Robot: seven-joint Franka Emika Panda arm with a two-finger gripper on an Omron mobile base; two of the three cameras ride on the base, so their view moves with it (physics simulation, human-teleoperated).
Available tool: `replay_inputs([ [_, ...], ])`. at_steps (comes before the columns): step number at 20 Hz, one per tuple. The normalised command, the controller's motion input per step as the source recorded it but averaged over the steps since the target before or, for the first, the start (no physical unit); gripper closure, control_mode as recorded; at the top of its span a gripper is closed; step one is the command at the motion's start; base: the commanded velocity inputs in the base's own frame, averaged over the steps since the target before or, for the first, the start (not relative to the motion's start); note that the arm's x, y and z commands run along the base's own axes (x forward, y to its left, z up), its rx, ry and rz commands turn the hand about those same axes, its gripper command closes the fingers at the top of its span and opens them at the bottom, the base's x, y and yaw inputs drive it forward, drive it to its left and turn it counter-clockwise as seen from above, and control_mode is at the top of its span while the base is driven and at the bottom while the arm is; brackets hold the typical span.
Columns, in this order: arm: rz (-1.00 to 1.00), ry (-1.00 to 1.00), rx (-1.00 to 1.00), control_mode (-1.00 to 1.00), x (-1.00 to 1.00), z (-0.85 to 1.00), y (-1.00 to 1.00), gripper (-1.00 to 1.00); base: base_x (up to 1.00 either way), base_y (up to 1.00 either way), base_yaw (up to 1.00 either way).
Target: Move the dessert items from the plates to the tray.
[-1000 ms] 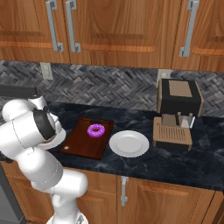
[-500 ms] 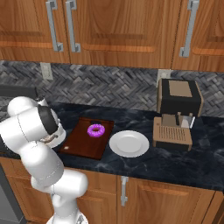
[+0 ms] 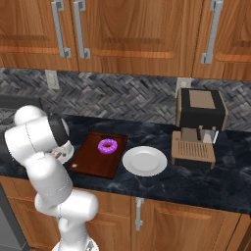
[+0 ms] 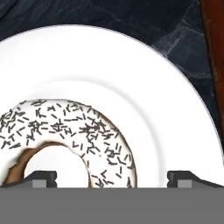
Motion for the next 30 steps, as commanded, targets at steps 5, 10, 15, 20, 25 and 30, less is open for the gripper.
replay_inputs([
  [5,0.0,0.0,0.0,-1.0,0.03,-0.23,0.0,-1.0,0.0,0.0,0.0],
  [10,0.0,0.0,0.0,-1.0,0.01,-0.18,0.02,1.0,0.0,0.0,0.0],
  [15,0.0,0.0,0.0,-1.0,0.0,0.0,0.0,1.0,0.0,0.0,0.0],
  [20,-0.01,0.0,0.0,-1.0,0.0,0.03,-0.03,1.0,0.0,0.0,0.0],
  [25,-0.14,-0.01,0.02,-1.0,-0.06,0.64,-0.17,1.0,0.0,0.0,0.0],
  [30,-0.16,0.01,0.0,-1.0,-0.16,0.46,-0.68,1.0,0.0,0.0,0.0],
])
